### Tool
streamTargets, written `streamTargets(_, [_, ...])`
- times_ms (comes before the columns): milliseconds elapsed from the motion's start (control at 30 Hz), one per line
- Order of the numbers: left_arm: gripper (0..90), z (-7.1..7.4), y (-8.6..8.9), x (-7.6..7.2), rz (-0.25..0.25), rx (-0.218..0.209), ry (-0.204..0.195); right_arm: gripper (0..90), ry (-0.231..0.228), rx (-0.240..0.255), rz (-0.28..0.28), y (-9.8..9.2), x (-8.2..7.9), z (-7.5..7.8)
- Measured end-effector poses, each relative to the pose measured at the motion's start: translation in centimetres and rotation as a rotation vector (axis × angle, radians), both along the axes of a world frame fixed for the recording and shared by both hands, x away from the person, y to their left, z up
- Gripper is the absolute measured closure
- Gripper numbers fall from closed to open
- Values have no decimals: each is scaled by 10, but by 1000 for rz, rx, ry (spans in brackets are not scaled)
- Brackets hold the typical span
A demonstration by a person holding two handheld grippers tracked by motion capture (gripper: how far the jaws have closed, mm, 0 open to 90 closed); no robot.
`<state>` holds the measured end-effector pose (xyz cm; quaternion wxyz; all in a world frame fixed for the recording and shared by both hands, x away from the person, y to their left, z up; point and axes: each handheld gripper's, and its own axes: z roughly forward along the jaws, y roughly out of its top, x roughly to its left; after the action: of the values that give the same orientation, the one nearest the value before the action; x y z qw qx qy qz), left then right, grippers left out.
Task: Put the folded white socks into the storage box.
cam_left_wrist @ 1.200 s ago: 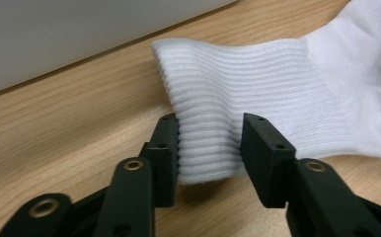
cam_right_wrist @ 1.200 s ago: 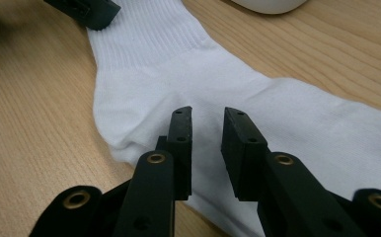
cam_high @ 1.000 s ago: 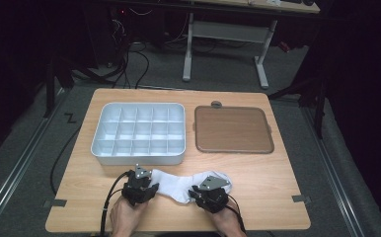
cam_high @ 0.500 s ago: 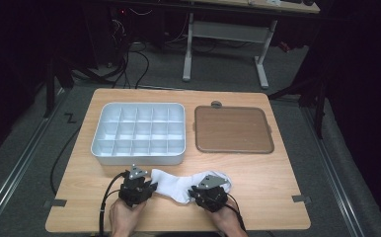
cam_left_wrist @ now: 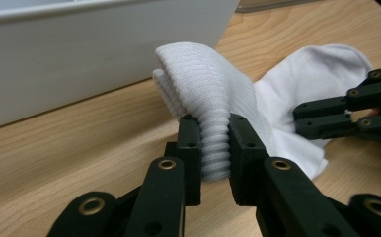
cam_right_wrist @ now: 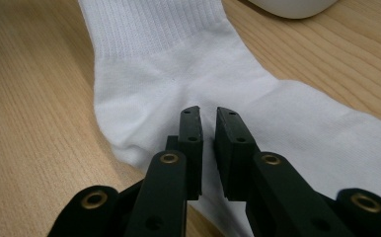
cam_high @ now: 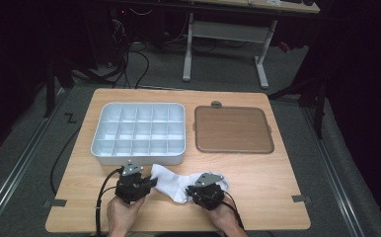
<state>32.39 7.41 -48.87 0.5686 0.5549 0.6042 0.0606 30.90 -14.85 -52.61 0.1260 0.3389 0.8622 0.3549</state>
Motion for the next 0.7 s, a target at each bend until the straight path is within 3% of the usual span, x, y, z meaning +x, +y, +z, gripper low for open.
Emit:
streamTargets(200, [782,11,-1,0,-12,-41,-23,838,3,-8,18,5,2,0])
streamTargets(433, [782,21,-3,-2,-34,-50,-54,841,5,-17,53,17,4,1])
streamTargets(700, [780,23,-2,-1,-51,-73,-54,842,6,0,74,30,7,0])
